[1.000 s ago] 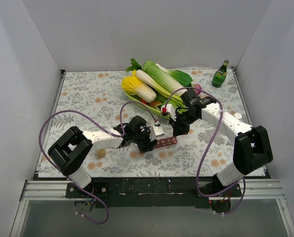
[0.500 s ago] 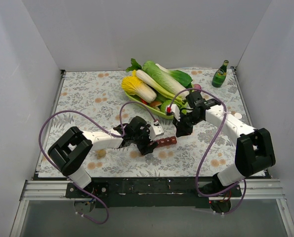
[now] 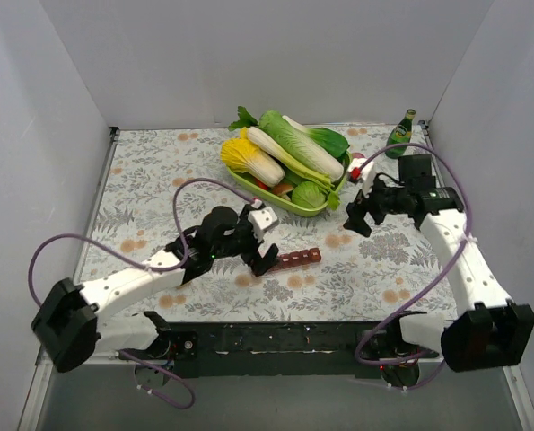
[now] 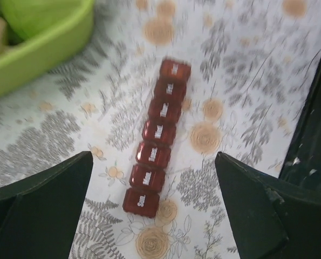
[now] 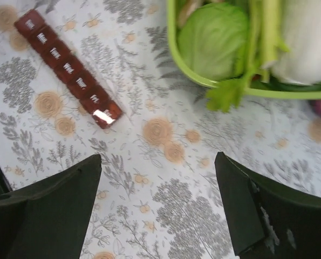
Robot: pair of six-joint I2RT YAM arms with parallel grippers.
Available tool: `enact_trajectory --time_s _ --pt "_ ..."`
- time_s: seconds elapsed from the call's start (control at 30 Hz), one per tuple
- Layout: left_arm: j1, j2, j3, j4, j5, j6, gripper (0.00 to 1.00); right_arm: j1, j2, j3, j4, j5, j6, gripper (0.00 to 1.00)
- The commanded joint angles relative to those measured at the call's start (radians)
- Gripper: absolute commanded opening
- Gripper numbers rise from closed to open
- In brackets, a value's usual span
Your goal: Sort the pills into containers
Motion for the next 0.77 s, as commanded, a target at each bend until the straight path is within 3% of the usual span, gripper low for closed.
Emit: enact_trajectory --time_s 0.0,0.1,0.23,0.43,0.73 --pt "0.018 -0.252 -0.003 0.072 -0.080 -0.203 0.98 -0.117 -0.194 0.035 0.177 0.015 0.156 0.98" --pt "0.037 -0.373 0.052 0.005 -0.228 -0.390 0.98 -0.148 -0.311 0.011 0.346 0.191 0.391 0.98" --pt "0.046 -0.448 0.182 -0.170 -0.286 -0.496 0.98 -0.179 -0.313 0.112 0.324 0.326 0.604 0.98" --pt "0.046 -0.563 0.230 -0.257 -0.286 -0.538 0.98 -0.225 -0.356 0.155 0.330 0.374 0.676 0.98" --pt "0.046 -0.559 0.232 -0.320 -0.320 -0.503 0.98 -0.227 -0.394 0.130 0.339 0.393 0.662 0.98"
